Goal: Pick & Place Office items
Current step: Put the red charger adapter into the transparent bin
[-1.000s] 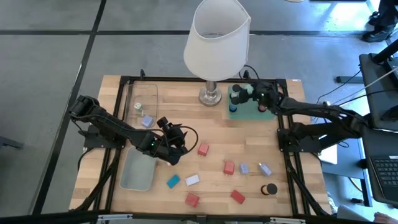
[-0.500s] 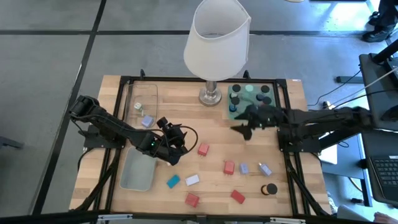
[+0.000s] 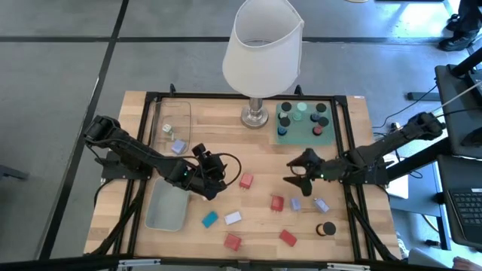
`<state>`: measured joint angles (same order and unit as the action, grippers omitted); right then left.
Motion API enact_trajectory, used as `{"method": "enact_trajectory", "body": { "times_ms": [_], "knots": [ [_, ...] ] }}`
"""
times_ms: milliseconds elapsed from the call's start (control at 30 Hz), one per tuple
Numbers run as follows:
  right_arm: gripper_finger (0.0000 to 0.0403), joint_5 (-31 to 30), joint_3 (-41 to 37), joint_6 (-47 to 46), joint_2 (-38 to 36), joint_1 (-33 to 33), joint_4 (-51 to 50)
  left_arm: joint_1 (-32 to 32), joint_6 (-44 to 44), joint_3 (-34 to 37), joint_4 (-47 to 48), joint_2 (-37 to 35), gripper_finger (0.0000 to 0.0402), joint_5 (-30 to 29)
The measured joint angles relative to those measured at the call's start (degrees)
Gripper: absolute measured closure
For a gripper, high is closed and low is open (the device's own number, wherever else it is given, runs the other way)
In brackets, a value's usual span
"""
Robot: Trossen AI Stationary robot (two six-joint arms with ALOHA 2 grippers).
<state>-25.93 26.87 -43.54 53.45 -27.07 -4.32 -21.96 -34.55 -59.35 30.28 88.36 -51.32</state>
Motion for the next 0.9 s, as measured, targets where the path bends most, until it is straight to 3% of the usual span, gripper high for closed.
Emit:
{"method": "enact_trajectory", "body": {
  "times_ms": [167,267,467,767,900],
  "knots": [
    [0.0064,1.13,0.0,-2.5,2.67,-4.59,-0.02,-0.05,4.21,0.02,-3.34,0.26,0.0208,0.42],
    [0.0064,0.6,0.0,-2.52,4.87,-6.21,0.34,-0.07,7.22,0.04,-5.64,1.42,0.0208,3.51],
    [0.0064,-0.66,-0.02,-2.5,8.25,-6.77,1.14,0.07,9.53,0.07,-12.28,7.14,0.0205,6.44],
    [0.0064,-0.66,-0.02,-1.73,9.27,-6.68,1.55,6.25,-4.27,0.0,-26.11,14.86,0.0139,19.85],
    [0.0064,-0.21,-0.02,0.15,9.27,-6.68,1.73,8.47,-10.95,-0.41,-26.19,17.76,0.0106,21.02]
  ]
}}
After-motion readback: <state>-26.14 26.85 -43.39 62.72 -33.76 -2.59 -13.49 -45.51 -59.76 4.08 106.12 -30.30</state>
